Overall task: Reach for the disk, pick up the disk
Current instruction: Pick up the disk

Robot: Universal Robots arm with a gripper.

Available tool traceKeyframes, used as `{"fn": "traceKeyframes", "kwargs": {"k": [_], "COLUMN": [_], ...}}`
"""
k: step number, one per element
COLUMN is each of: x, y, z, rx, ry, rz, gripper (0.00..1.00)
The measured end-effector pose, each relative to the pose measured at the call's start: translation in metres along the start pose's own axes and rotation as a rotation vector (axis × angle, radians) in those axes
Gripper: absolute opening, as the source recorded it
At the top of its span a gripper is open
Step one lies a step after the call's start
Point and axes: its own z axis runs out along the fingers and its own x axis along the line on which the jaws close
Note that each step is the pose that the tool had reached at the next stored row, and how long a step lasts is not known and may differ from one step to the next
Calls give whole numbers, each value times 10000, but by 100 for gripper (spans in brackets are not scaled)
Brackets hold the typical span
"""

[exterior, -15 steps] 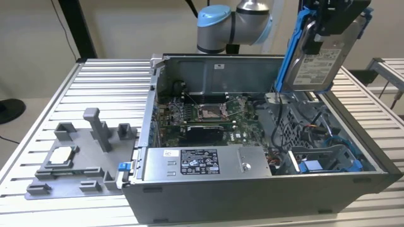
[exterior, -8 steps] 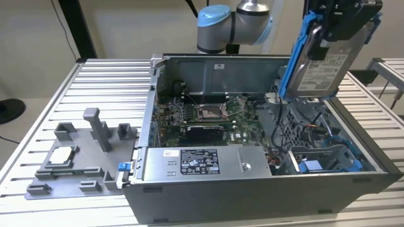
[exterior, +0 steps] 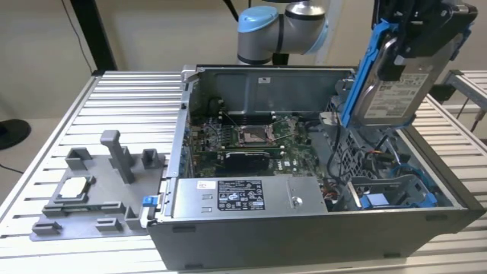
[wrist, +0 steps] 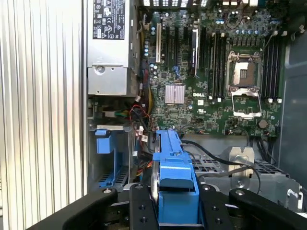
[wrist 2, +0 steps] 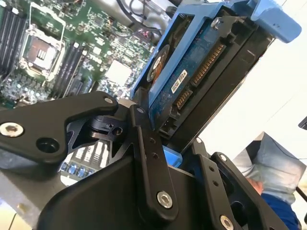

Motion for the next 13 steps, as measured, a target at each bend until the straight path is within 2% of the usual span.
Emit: {"fn": "traceKeyframes", "kwargs": {"k": [13], "x": [317], "y": [-2], "z": [10], "rx": [-1], "ry": [-1], "rz": [0], "gripper": [0]}}
